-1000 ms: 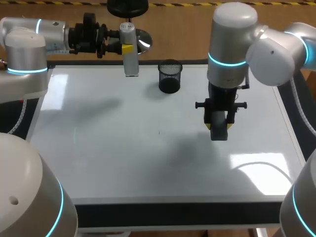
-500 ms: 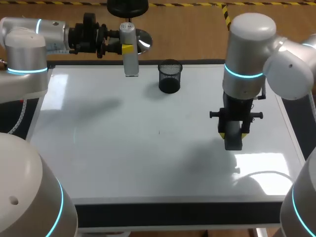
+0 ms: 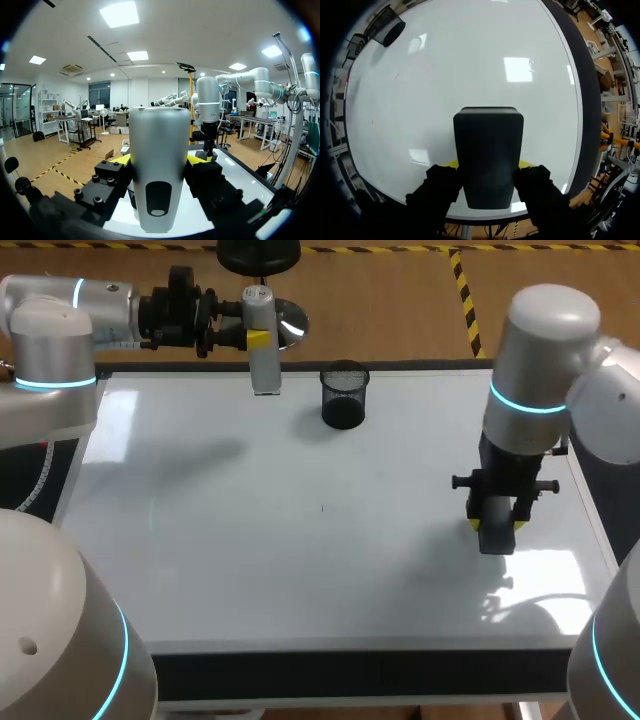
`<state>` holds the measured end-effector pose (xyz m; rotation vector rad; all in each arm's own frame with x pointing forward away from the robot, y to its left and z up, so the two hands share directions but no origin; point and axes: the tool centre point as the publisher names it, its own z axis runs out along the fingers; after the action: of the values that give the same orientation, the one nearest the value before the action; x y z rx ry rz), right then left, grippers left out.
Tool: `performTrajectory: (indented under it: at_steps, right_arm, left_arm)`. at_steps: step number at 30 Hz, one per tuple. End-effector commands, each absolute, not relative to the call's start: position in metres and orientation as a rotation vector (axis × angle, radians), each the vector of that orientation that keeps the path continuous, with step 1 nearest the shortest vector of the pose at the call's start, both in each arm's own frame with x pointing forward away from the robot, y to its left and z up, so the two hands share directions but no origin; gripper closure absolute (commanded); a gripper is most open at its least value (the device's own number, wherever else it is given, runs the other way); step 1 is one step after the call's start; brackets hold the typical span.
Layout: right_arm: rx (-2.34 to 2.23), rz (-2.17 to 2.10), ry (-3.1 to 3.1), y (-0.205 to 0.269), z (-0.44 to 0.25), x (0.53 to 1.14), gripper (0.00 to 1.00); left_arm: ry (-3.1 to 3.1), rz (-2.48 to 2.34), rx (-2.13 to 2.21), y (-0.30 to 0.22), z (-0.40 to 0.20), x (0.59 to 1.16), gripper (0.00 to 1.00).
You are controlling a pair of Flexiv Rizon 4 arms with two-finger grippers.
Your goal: Pick up the inspection probe, press it on each red-marked spot on the whiteboard one by one, put down the probe, pick up the eraser, and wipe off all the red marks.
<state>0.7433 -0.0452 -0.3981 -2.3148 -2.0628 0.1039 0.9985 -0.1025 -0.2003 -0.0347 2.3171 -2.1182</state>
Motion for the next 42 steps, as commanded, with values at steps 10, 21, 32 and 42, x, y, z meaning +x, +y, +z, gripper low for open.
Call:
performTrajectory:
  at_steps: [10,21,32,42]
  right_arm:
    - [-2.26,0.042,-2.055,-0.071,-0.412,0.753,1.0]
    - [-2.238,0.031,-2.062,-0.08,-0.419,0.763,1.0]
    - [-2.239,0.024,-2.043,-0.08,-0.43,0.767,0.63]
    - [-2.28,0.063,-2.053,-0.077,-0.412,0.766,0.0]
  left_arm:
    - [2.319,-2.118,-0.034,-0.103,-0.199,0.999,1.0]
    - [2.319,-2.118,-0.034,-0.103,-0.199,0.999,1.0]
    - [2.319,-2.118,-0.034,-0.103,-0.199,0.999,1.0]
    - [2.319,-2.118,-0.034,-0.103,-0.199,0.999,1.0]
